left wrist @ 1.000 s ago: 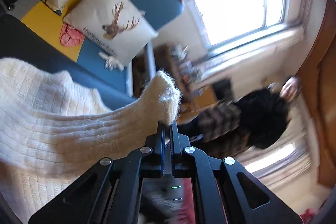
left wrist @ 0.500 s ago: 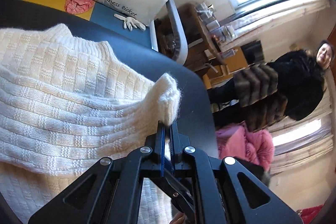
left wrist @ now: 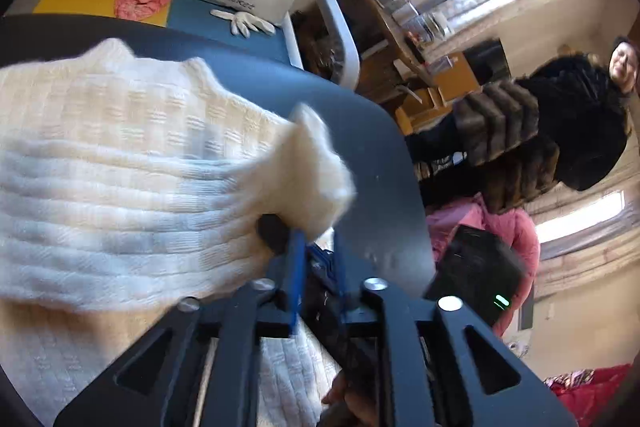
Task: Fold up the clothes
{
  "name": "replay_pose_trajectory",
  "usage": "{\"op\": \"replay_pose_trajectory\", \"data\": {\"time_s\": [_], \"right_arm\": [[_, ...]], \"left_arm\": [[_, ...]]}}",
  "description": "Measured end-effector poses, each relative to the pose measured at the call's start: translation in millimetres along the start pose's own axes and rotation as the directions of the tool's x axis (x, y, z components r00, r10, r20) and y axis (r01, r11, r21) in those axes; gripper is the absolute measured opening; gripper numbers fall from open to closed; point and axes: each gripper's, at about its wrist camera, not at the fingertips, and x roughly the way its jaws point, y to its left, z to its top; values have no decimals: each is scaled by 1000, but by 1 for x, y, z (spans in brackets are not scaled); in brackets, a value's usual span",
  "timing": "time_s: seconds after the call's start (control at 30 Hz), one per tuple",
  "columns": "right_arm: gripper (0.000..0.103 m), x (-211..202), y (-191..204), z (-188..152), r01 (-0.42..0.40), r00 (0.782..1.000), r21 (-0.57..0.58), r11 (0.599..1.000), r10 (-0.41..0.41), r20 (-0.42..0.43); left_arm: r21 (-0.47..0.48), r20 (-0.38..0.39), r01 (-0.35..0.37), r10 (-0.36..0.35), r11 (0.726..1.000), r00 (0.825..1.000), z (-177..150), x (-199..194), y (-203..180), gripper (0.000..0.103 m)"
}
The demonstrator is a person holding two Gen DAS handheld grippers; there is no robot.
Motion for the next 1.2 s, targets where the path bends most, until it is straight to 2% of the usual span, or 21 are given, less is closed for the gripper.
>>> {"op": "replay_pose_trajectory", "data": {"time_s": [0.07, 0.13, 0.2, 0.3, 0.37, 0.4, 0.5, 0.6, 0.67, 0.77, 0.87, 0.9, 0.93, 1.0, 1.07, 1.13, 1.2], "right_arm": [[7, 5, -17, -5, -6, 1000, 68, 998, 7, -13], [7, 5, -34, -12, -38, 999, 141, 989, 40, -13], [7, 2, -44, -18, -79, 997, 188, 979, 82, -9], [7, -6, -49, -20, -162, 987, 248, 955, 162, 21], [7, -10, -46, -17, -175, 984, 256, 951, 174, 27], [7, -11, -44, -15, -174, 985, 254, 951, 173, 26], [7, -12, -35, -9, -173, 985, 255, 952, 171, 27], [7, -17, -22, -2, -180, 984, 241, 954, 178, 29], [7, -20, -13, 3, -186, 982, 226, 956, 184, 31], [7, -27, -1, 11, -201, 980, 206, 958, 197, 42], [7, -40, 9, 25, -214, 977, 178, 961, 205, 63], [7, -44, 13, 31, -195, 980, 156, 968, 187, 66], [7, -47, 11, 32, -181, 982, 150, 972, 172, 71], [7, -52, 7, 34, -153, 986, 140, 978, 143, 83], [7, -49, -5, 30, -130, 990, 164, 978, 119, 78], [7, -29, -24, 16, -78, 997, 208, 975, 74, 27], [7, -9, -39, -4, -50, 998, 259, 965, 58, -25]], "left_arm": [[-58, 80, 121, -116, 991, 990, -8, -42, 26, 36], [-133, 184, 169, -144, 977, 972, -22, -89, 63, 49], [-229, 264, 168, -104, 959, 959, -39, -132, 114, 53], [-365, 317, 68, 55, 929, 947, -66, -176, 186, 53], [-435, 303, 50, 94, 899, 948, -79, -186, 218, 53], [-459, 293, 57, 90, 887, 952, -84, -186, 230, 53], [-492, 287, 122, 28, 862, 958, -84, -175, 241, 53], [-513, 294, 197, -44, 836, 955, -73, -155, 239, 53], [-541, 300, 219, -56, 812, 952, -63, -143, 242, 53], [-573, 329, 202, -3, 794, 944, -46, -132, 249, 53], [-604, 394, 225, 41, 765, 918, -36, -137, 259, 51], [-604, 424, 229, 65, 763, 903, -35, -143, 260, 48], [-589, 457, 237, 76, 772, 886, -36, -150, 259, 39], [-539, 492, 214, 99, 815, 865, -40, -160, 250, 37], [-504, 502, 167, 129, 847, 855, -47, -163, 247, 35], [-498, 471, 100, 172, 861, 865, -55, -157, 249, 33], [-521, 415, 60, 191, 852, 889, -67, -146, 261, 33]]}}
